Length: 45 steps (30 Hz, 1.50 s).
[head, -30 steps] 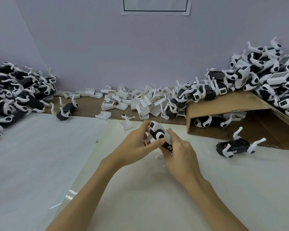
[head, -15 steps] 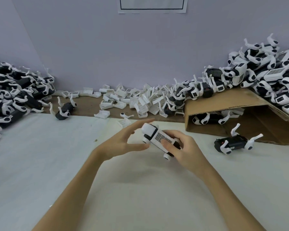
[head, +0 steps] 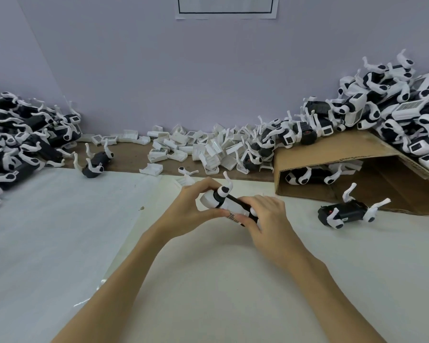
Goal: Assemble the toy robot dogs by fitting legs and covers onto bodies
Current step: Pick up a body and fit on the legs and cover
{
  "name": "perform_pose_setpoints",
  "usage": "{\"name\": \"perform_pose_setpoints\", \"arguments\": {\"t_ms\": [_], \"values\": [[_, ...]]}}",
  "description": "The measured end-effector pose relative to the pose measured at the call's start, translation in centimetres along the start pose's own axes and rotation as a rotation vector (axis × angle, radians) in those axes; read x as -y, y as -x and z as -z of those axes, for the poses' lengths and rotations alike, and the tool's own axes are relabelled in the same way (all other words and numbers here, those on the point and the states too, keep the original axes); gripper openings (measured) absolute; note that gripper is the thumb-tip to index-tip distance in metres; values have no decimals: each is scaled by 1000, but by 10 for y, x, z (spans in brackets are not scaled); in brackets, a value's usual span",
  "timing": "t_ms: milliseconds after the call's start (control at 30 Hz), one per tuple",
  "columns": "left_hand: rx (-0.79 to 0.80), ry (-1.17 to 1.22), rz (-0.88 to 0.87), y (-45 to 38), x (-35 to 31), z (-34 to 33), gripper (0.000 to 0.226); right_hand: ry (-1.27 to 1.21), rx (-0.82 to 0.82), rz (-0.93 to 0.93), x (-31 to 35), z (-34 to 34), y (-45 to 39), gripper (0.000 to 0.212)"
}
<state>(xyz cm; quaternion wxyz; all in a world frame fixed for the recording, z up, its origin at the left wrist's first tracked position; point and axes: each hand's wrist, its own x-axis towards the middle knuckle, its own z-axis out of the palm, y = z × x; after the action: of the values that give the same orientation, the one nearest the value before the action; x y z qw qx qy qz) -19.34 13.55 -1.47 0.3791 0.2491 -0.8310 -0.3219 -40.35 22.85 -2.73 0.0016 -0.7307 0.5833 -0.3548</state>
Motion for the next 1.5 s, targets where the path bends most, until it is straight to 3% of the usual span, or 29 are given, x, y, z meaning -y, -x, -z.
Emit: {"name": "perform_pose_setpoints", "arguments": {"t_ms": [233, 467, 667, 767, 833, 867, 1000, 1100, 1167, 1267, 1367, 1500], "values": [[-67, -9, 39, 0, -5, 0, 30, -107, -76, -48, 7, 3, -1, 29], [-52, 27, 160, 1, -5, -11, 22, -349, 65, -296, 3, 0, -2, 38], [-104, 6, 206, 1, -8, -11, 36, -321, -2, -251, 3, 3, -3, 36], [-201, 72, 246, -1, -13, -12, 37, -275, -32, -161, 9, 3, -2, 60], [-234, 147, 272, -2, -15, -13, 39, -219, -23, -127, 12, 0, -1, 62], [-228, 119, 266, -2, -16, -15, 40, -223, -34, -123, 13, -1, -1, 57], [-329, -388, 89, 1, -11, -13, 48, -347, -46, -161, 12, -2, 1, 42], [-273, -40, 140, 1, -15, -13, 44, -456, 7, -219, 13, -3, 2, 38], [-327, 132, 221, -2, -18, -19, 47, -459, 6, -194, 18, -8, 4, 44], [-393, 210, 392, -5, -20, -26, 56, -237, -32, -85, 23, -13, 5, 56], [-402, 257, 524, -7, -20, -28, 66, 14, -89, -25, 30, -13, 1, 51], [-347, 216, 569, -7, -21, -28, 70, 56, -80, -88, 33, -15, 0, 53]]}}
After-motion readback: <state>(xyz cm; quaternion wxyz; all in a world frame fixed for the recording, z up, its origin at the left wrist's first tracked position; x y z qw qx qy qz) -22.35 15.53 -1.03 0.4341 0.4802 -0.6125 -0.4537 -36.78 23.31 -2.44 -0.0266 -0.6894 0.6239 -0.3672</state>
